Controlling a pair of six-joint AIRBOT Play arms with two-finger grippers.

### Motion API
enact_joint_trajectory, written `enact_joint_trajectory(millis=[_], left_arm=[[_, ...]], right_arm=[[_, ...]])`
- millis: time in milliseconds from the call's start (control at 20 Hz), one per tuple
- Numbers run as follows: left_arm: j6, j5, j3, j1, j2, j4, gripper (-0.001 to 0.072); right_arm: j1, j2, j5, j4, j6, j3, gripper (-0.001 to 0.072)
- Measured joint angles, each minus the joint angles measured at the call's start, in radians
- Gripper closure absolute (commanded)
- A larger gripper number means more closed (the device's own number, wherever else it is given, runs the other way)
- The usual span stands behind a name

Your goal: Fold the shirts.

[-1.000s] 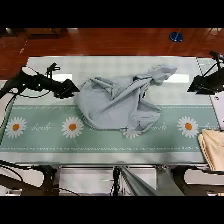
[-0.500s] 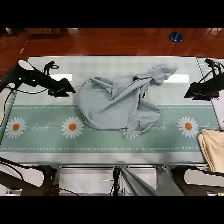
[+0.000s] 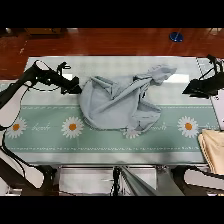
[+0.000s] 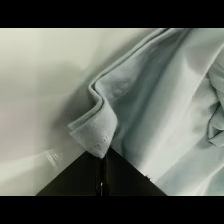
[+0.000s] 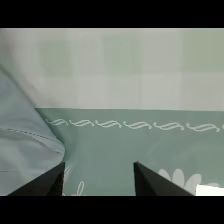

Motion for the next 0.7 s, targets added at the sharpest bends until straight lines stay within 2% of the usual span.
enact_joint_trajectory(millis=[200,400,700], left_arm=[[0.013,-0.041,0.039,0.013,0.022,0.027,0.0689],[0.039,-0.090,0.050,0.035,0.084,0.020,0.0689],[0.064,-0.175,0.054,0.028,0.114,0.019,0.0689]], right_arm=[[-0.031,0.055,-0.011,0.025,-0.022,-0.032,0.0218],[-0.085,0.072,-0.051,0.159,-0.098,-0.212,0.0217],[-0.013,0.053,-0.226,0.293,-0.213,-0.499,0.0217]])
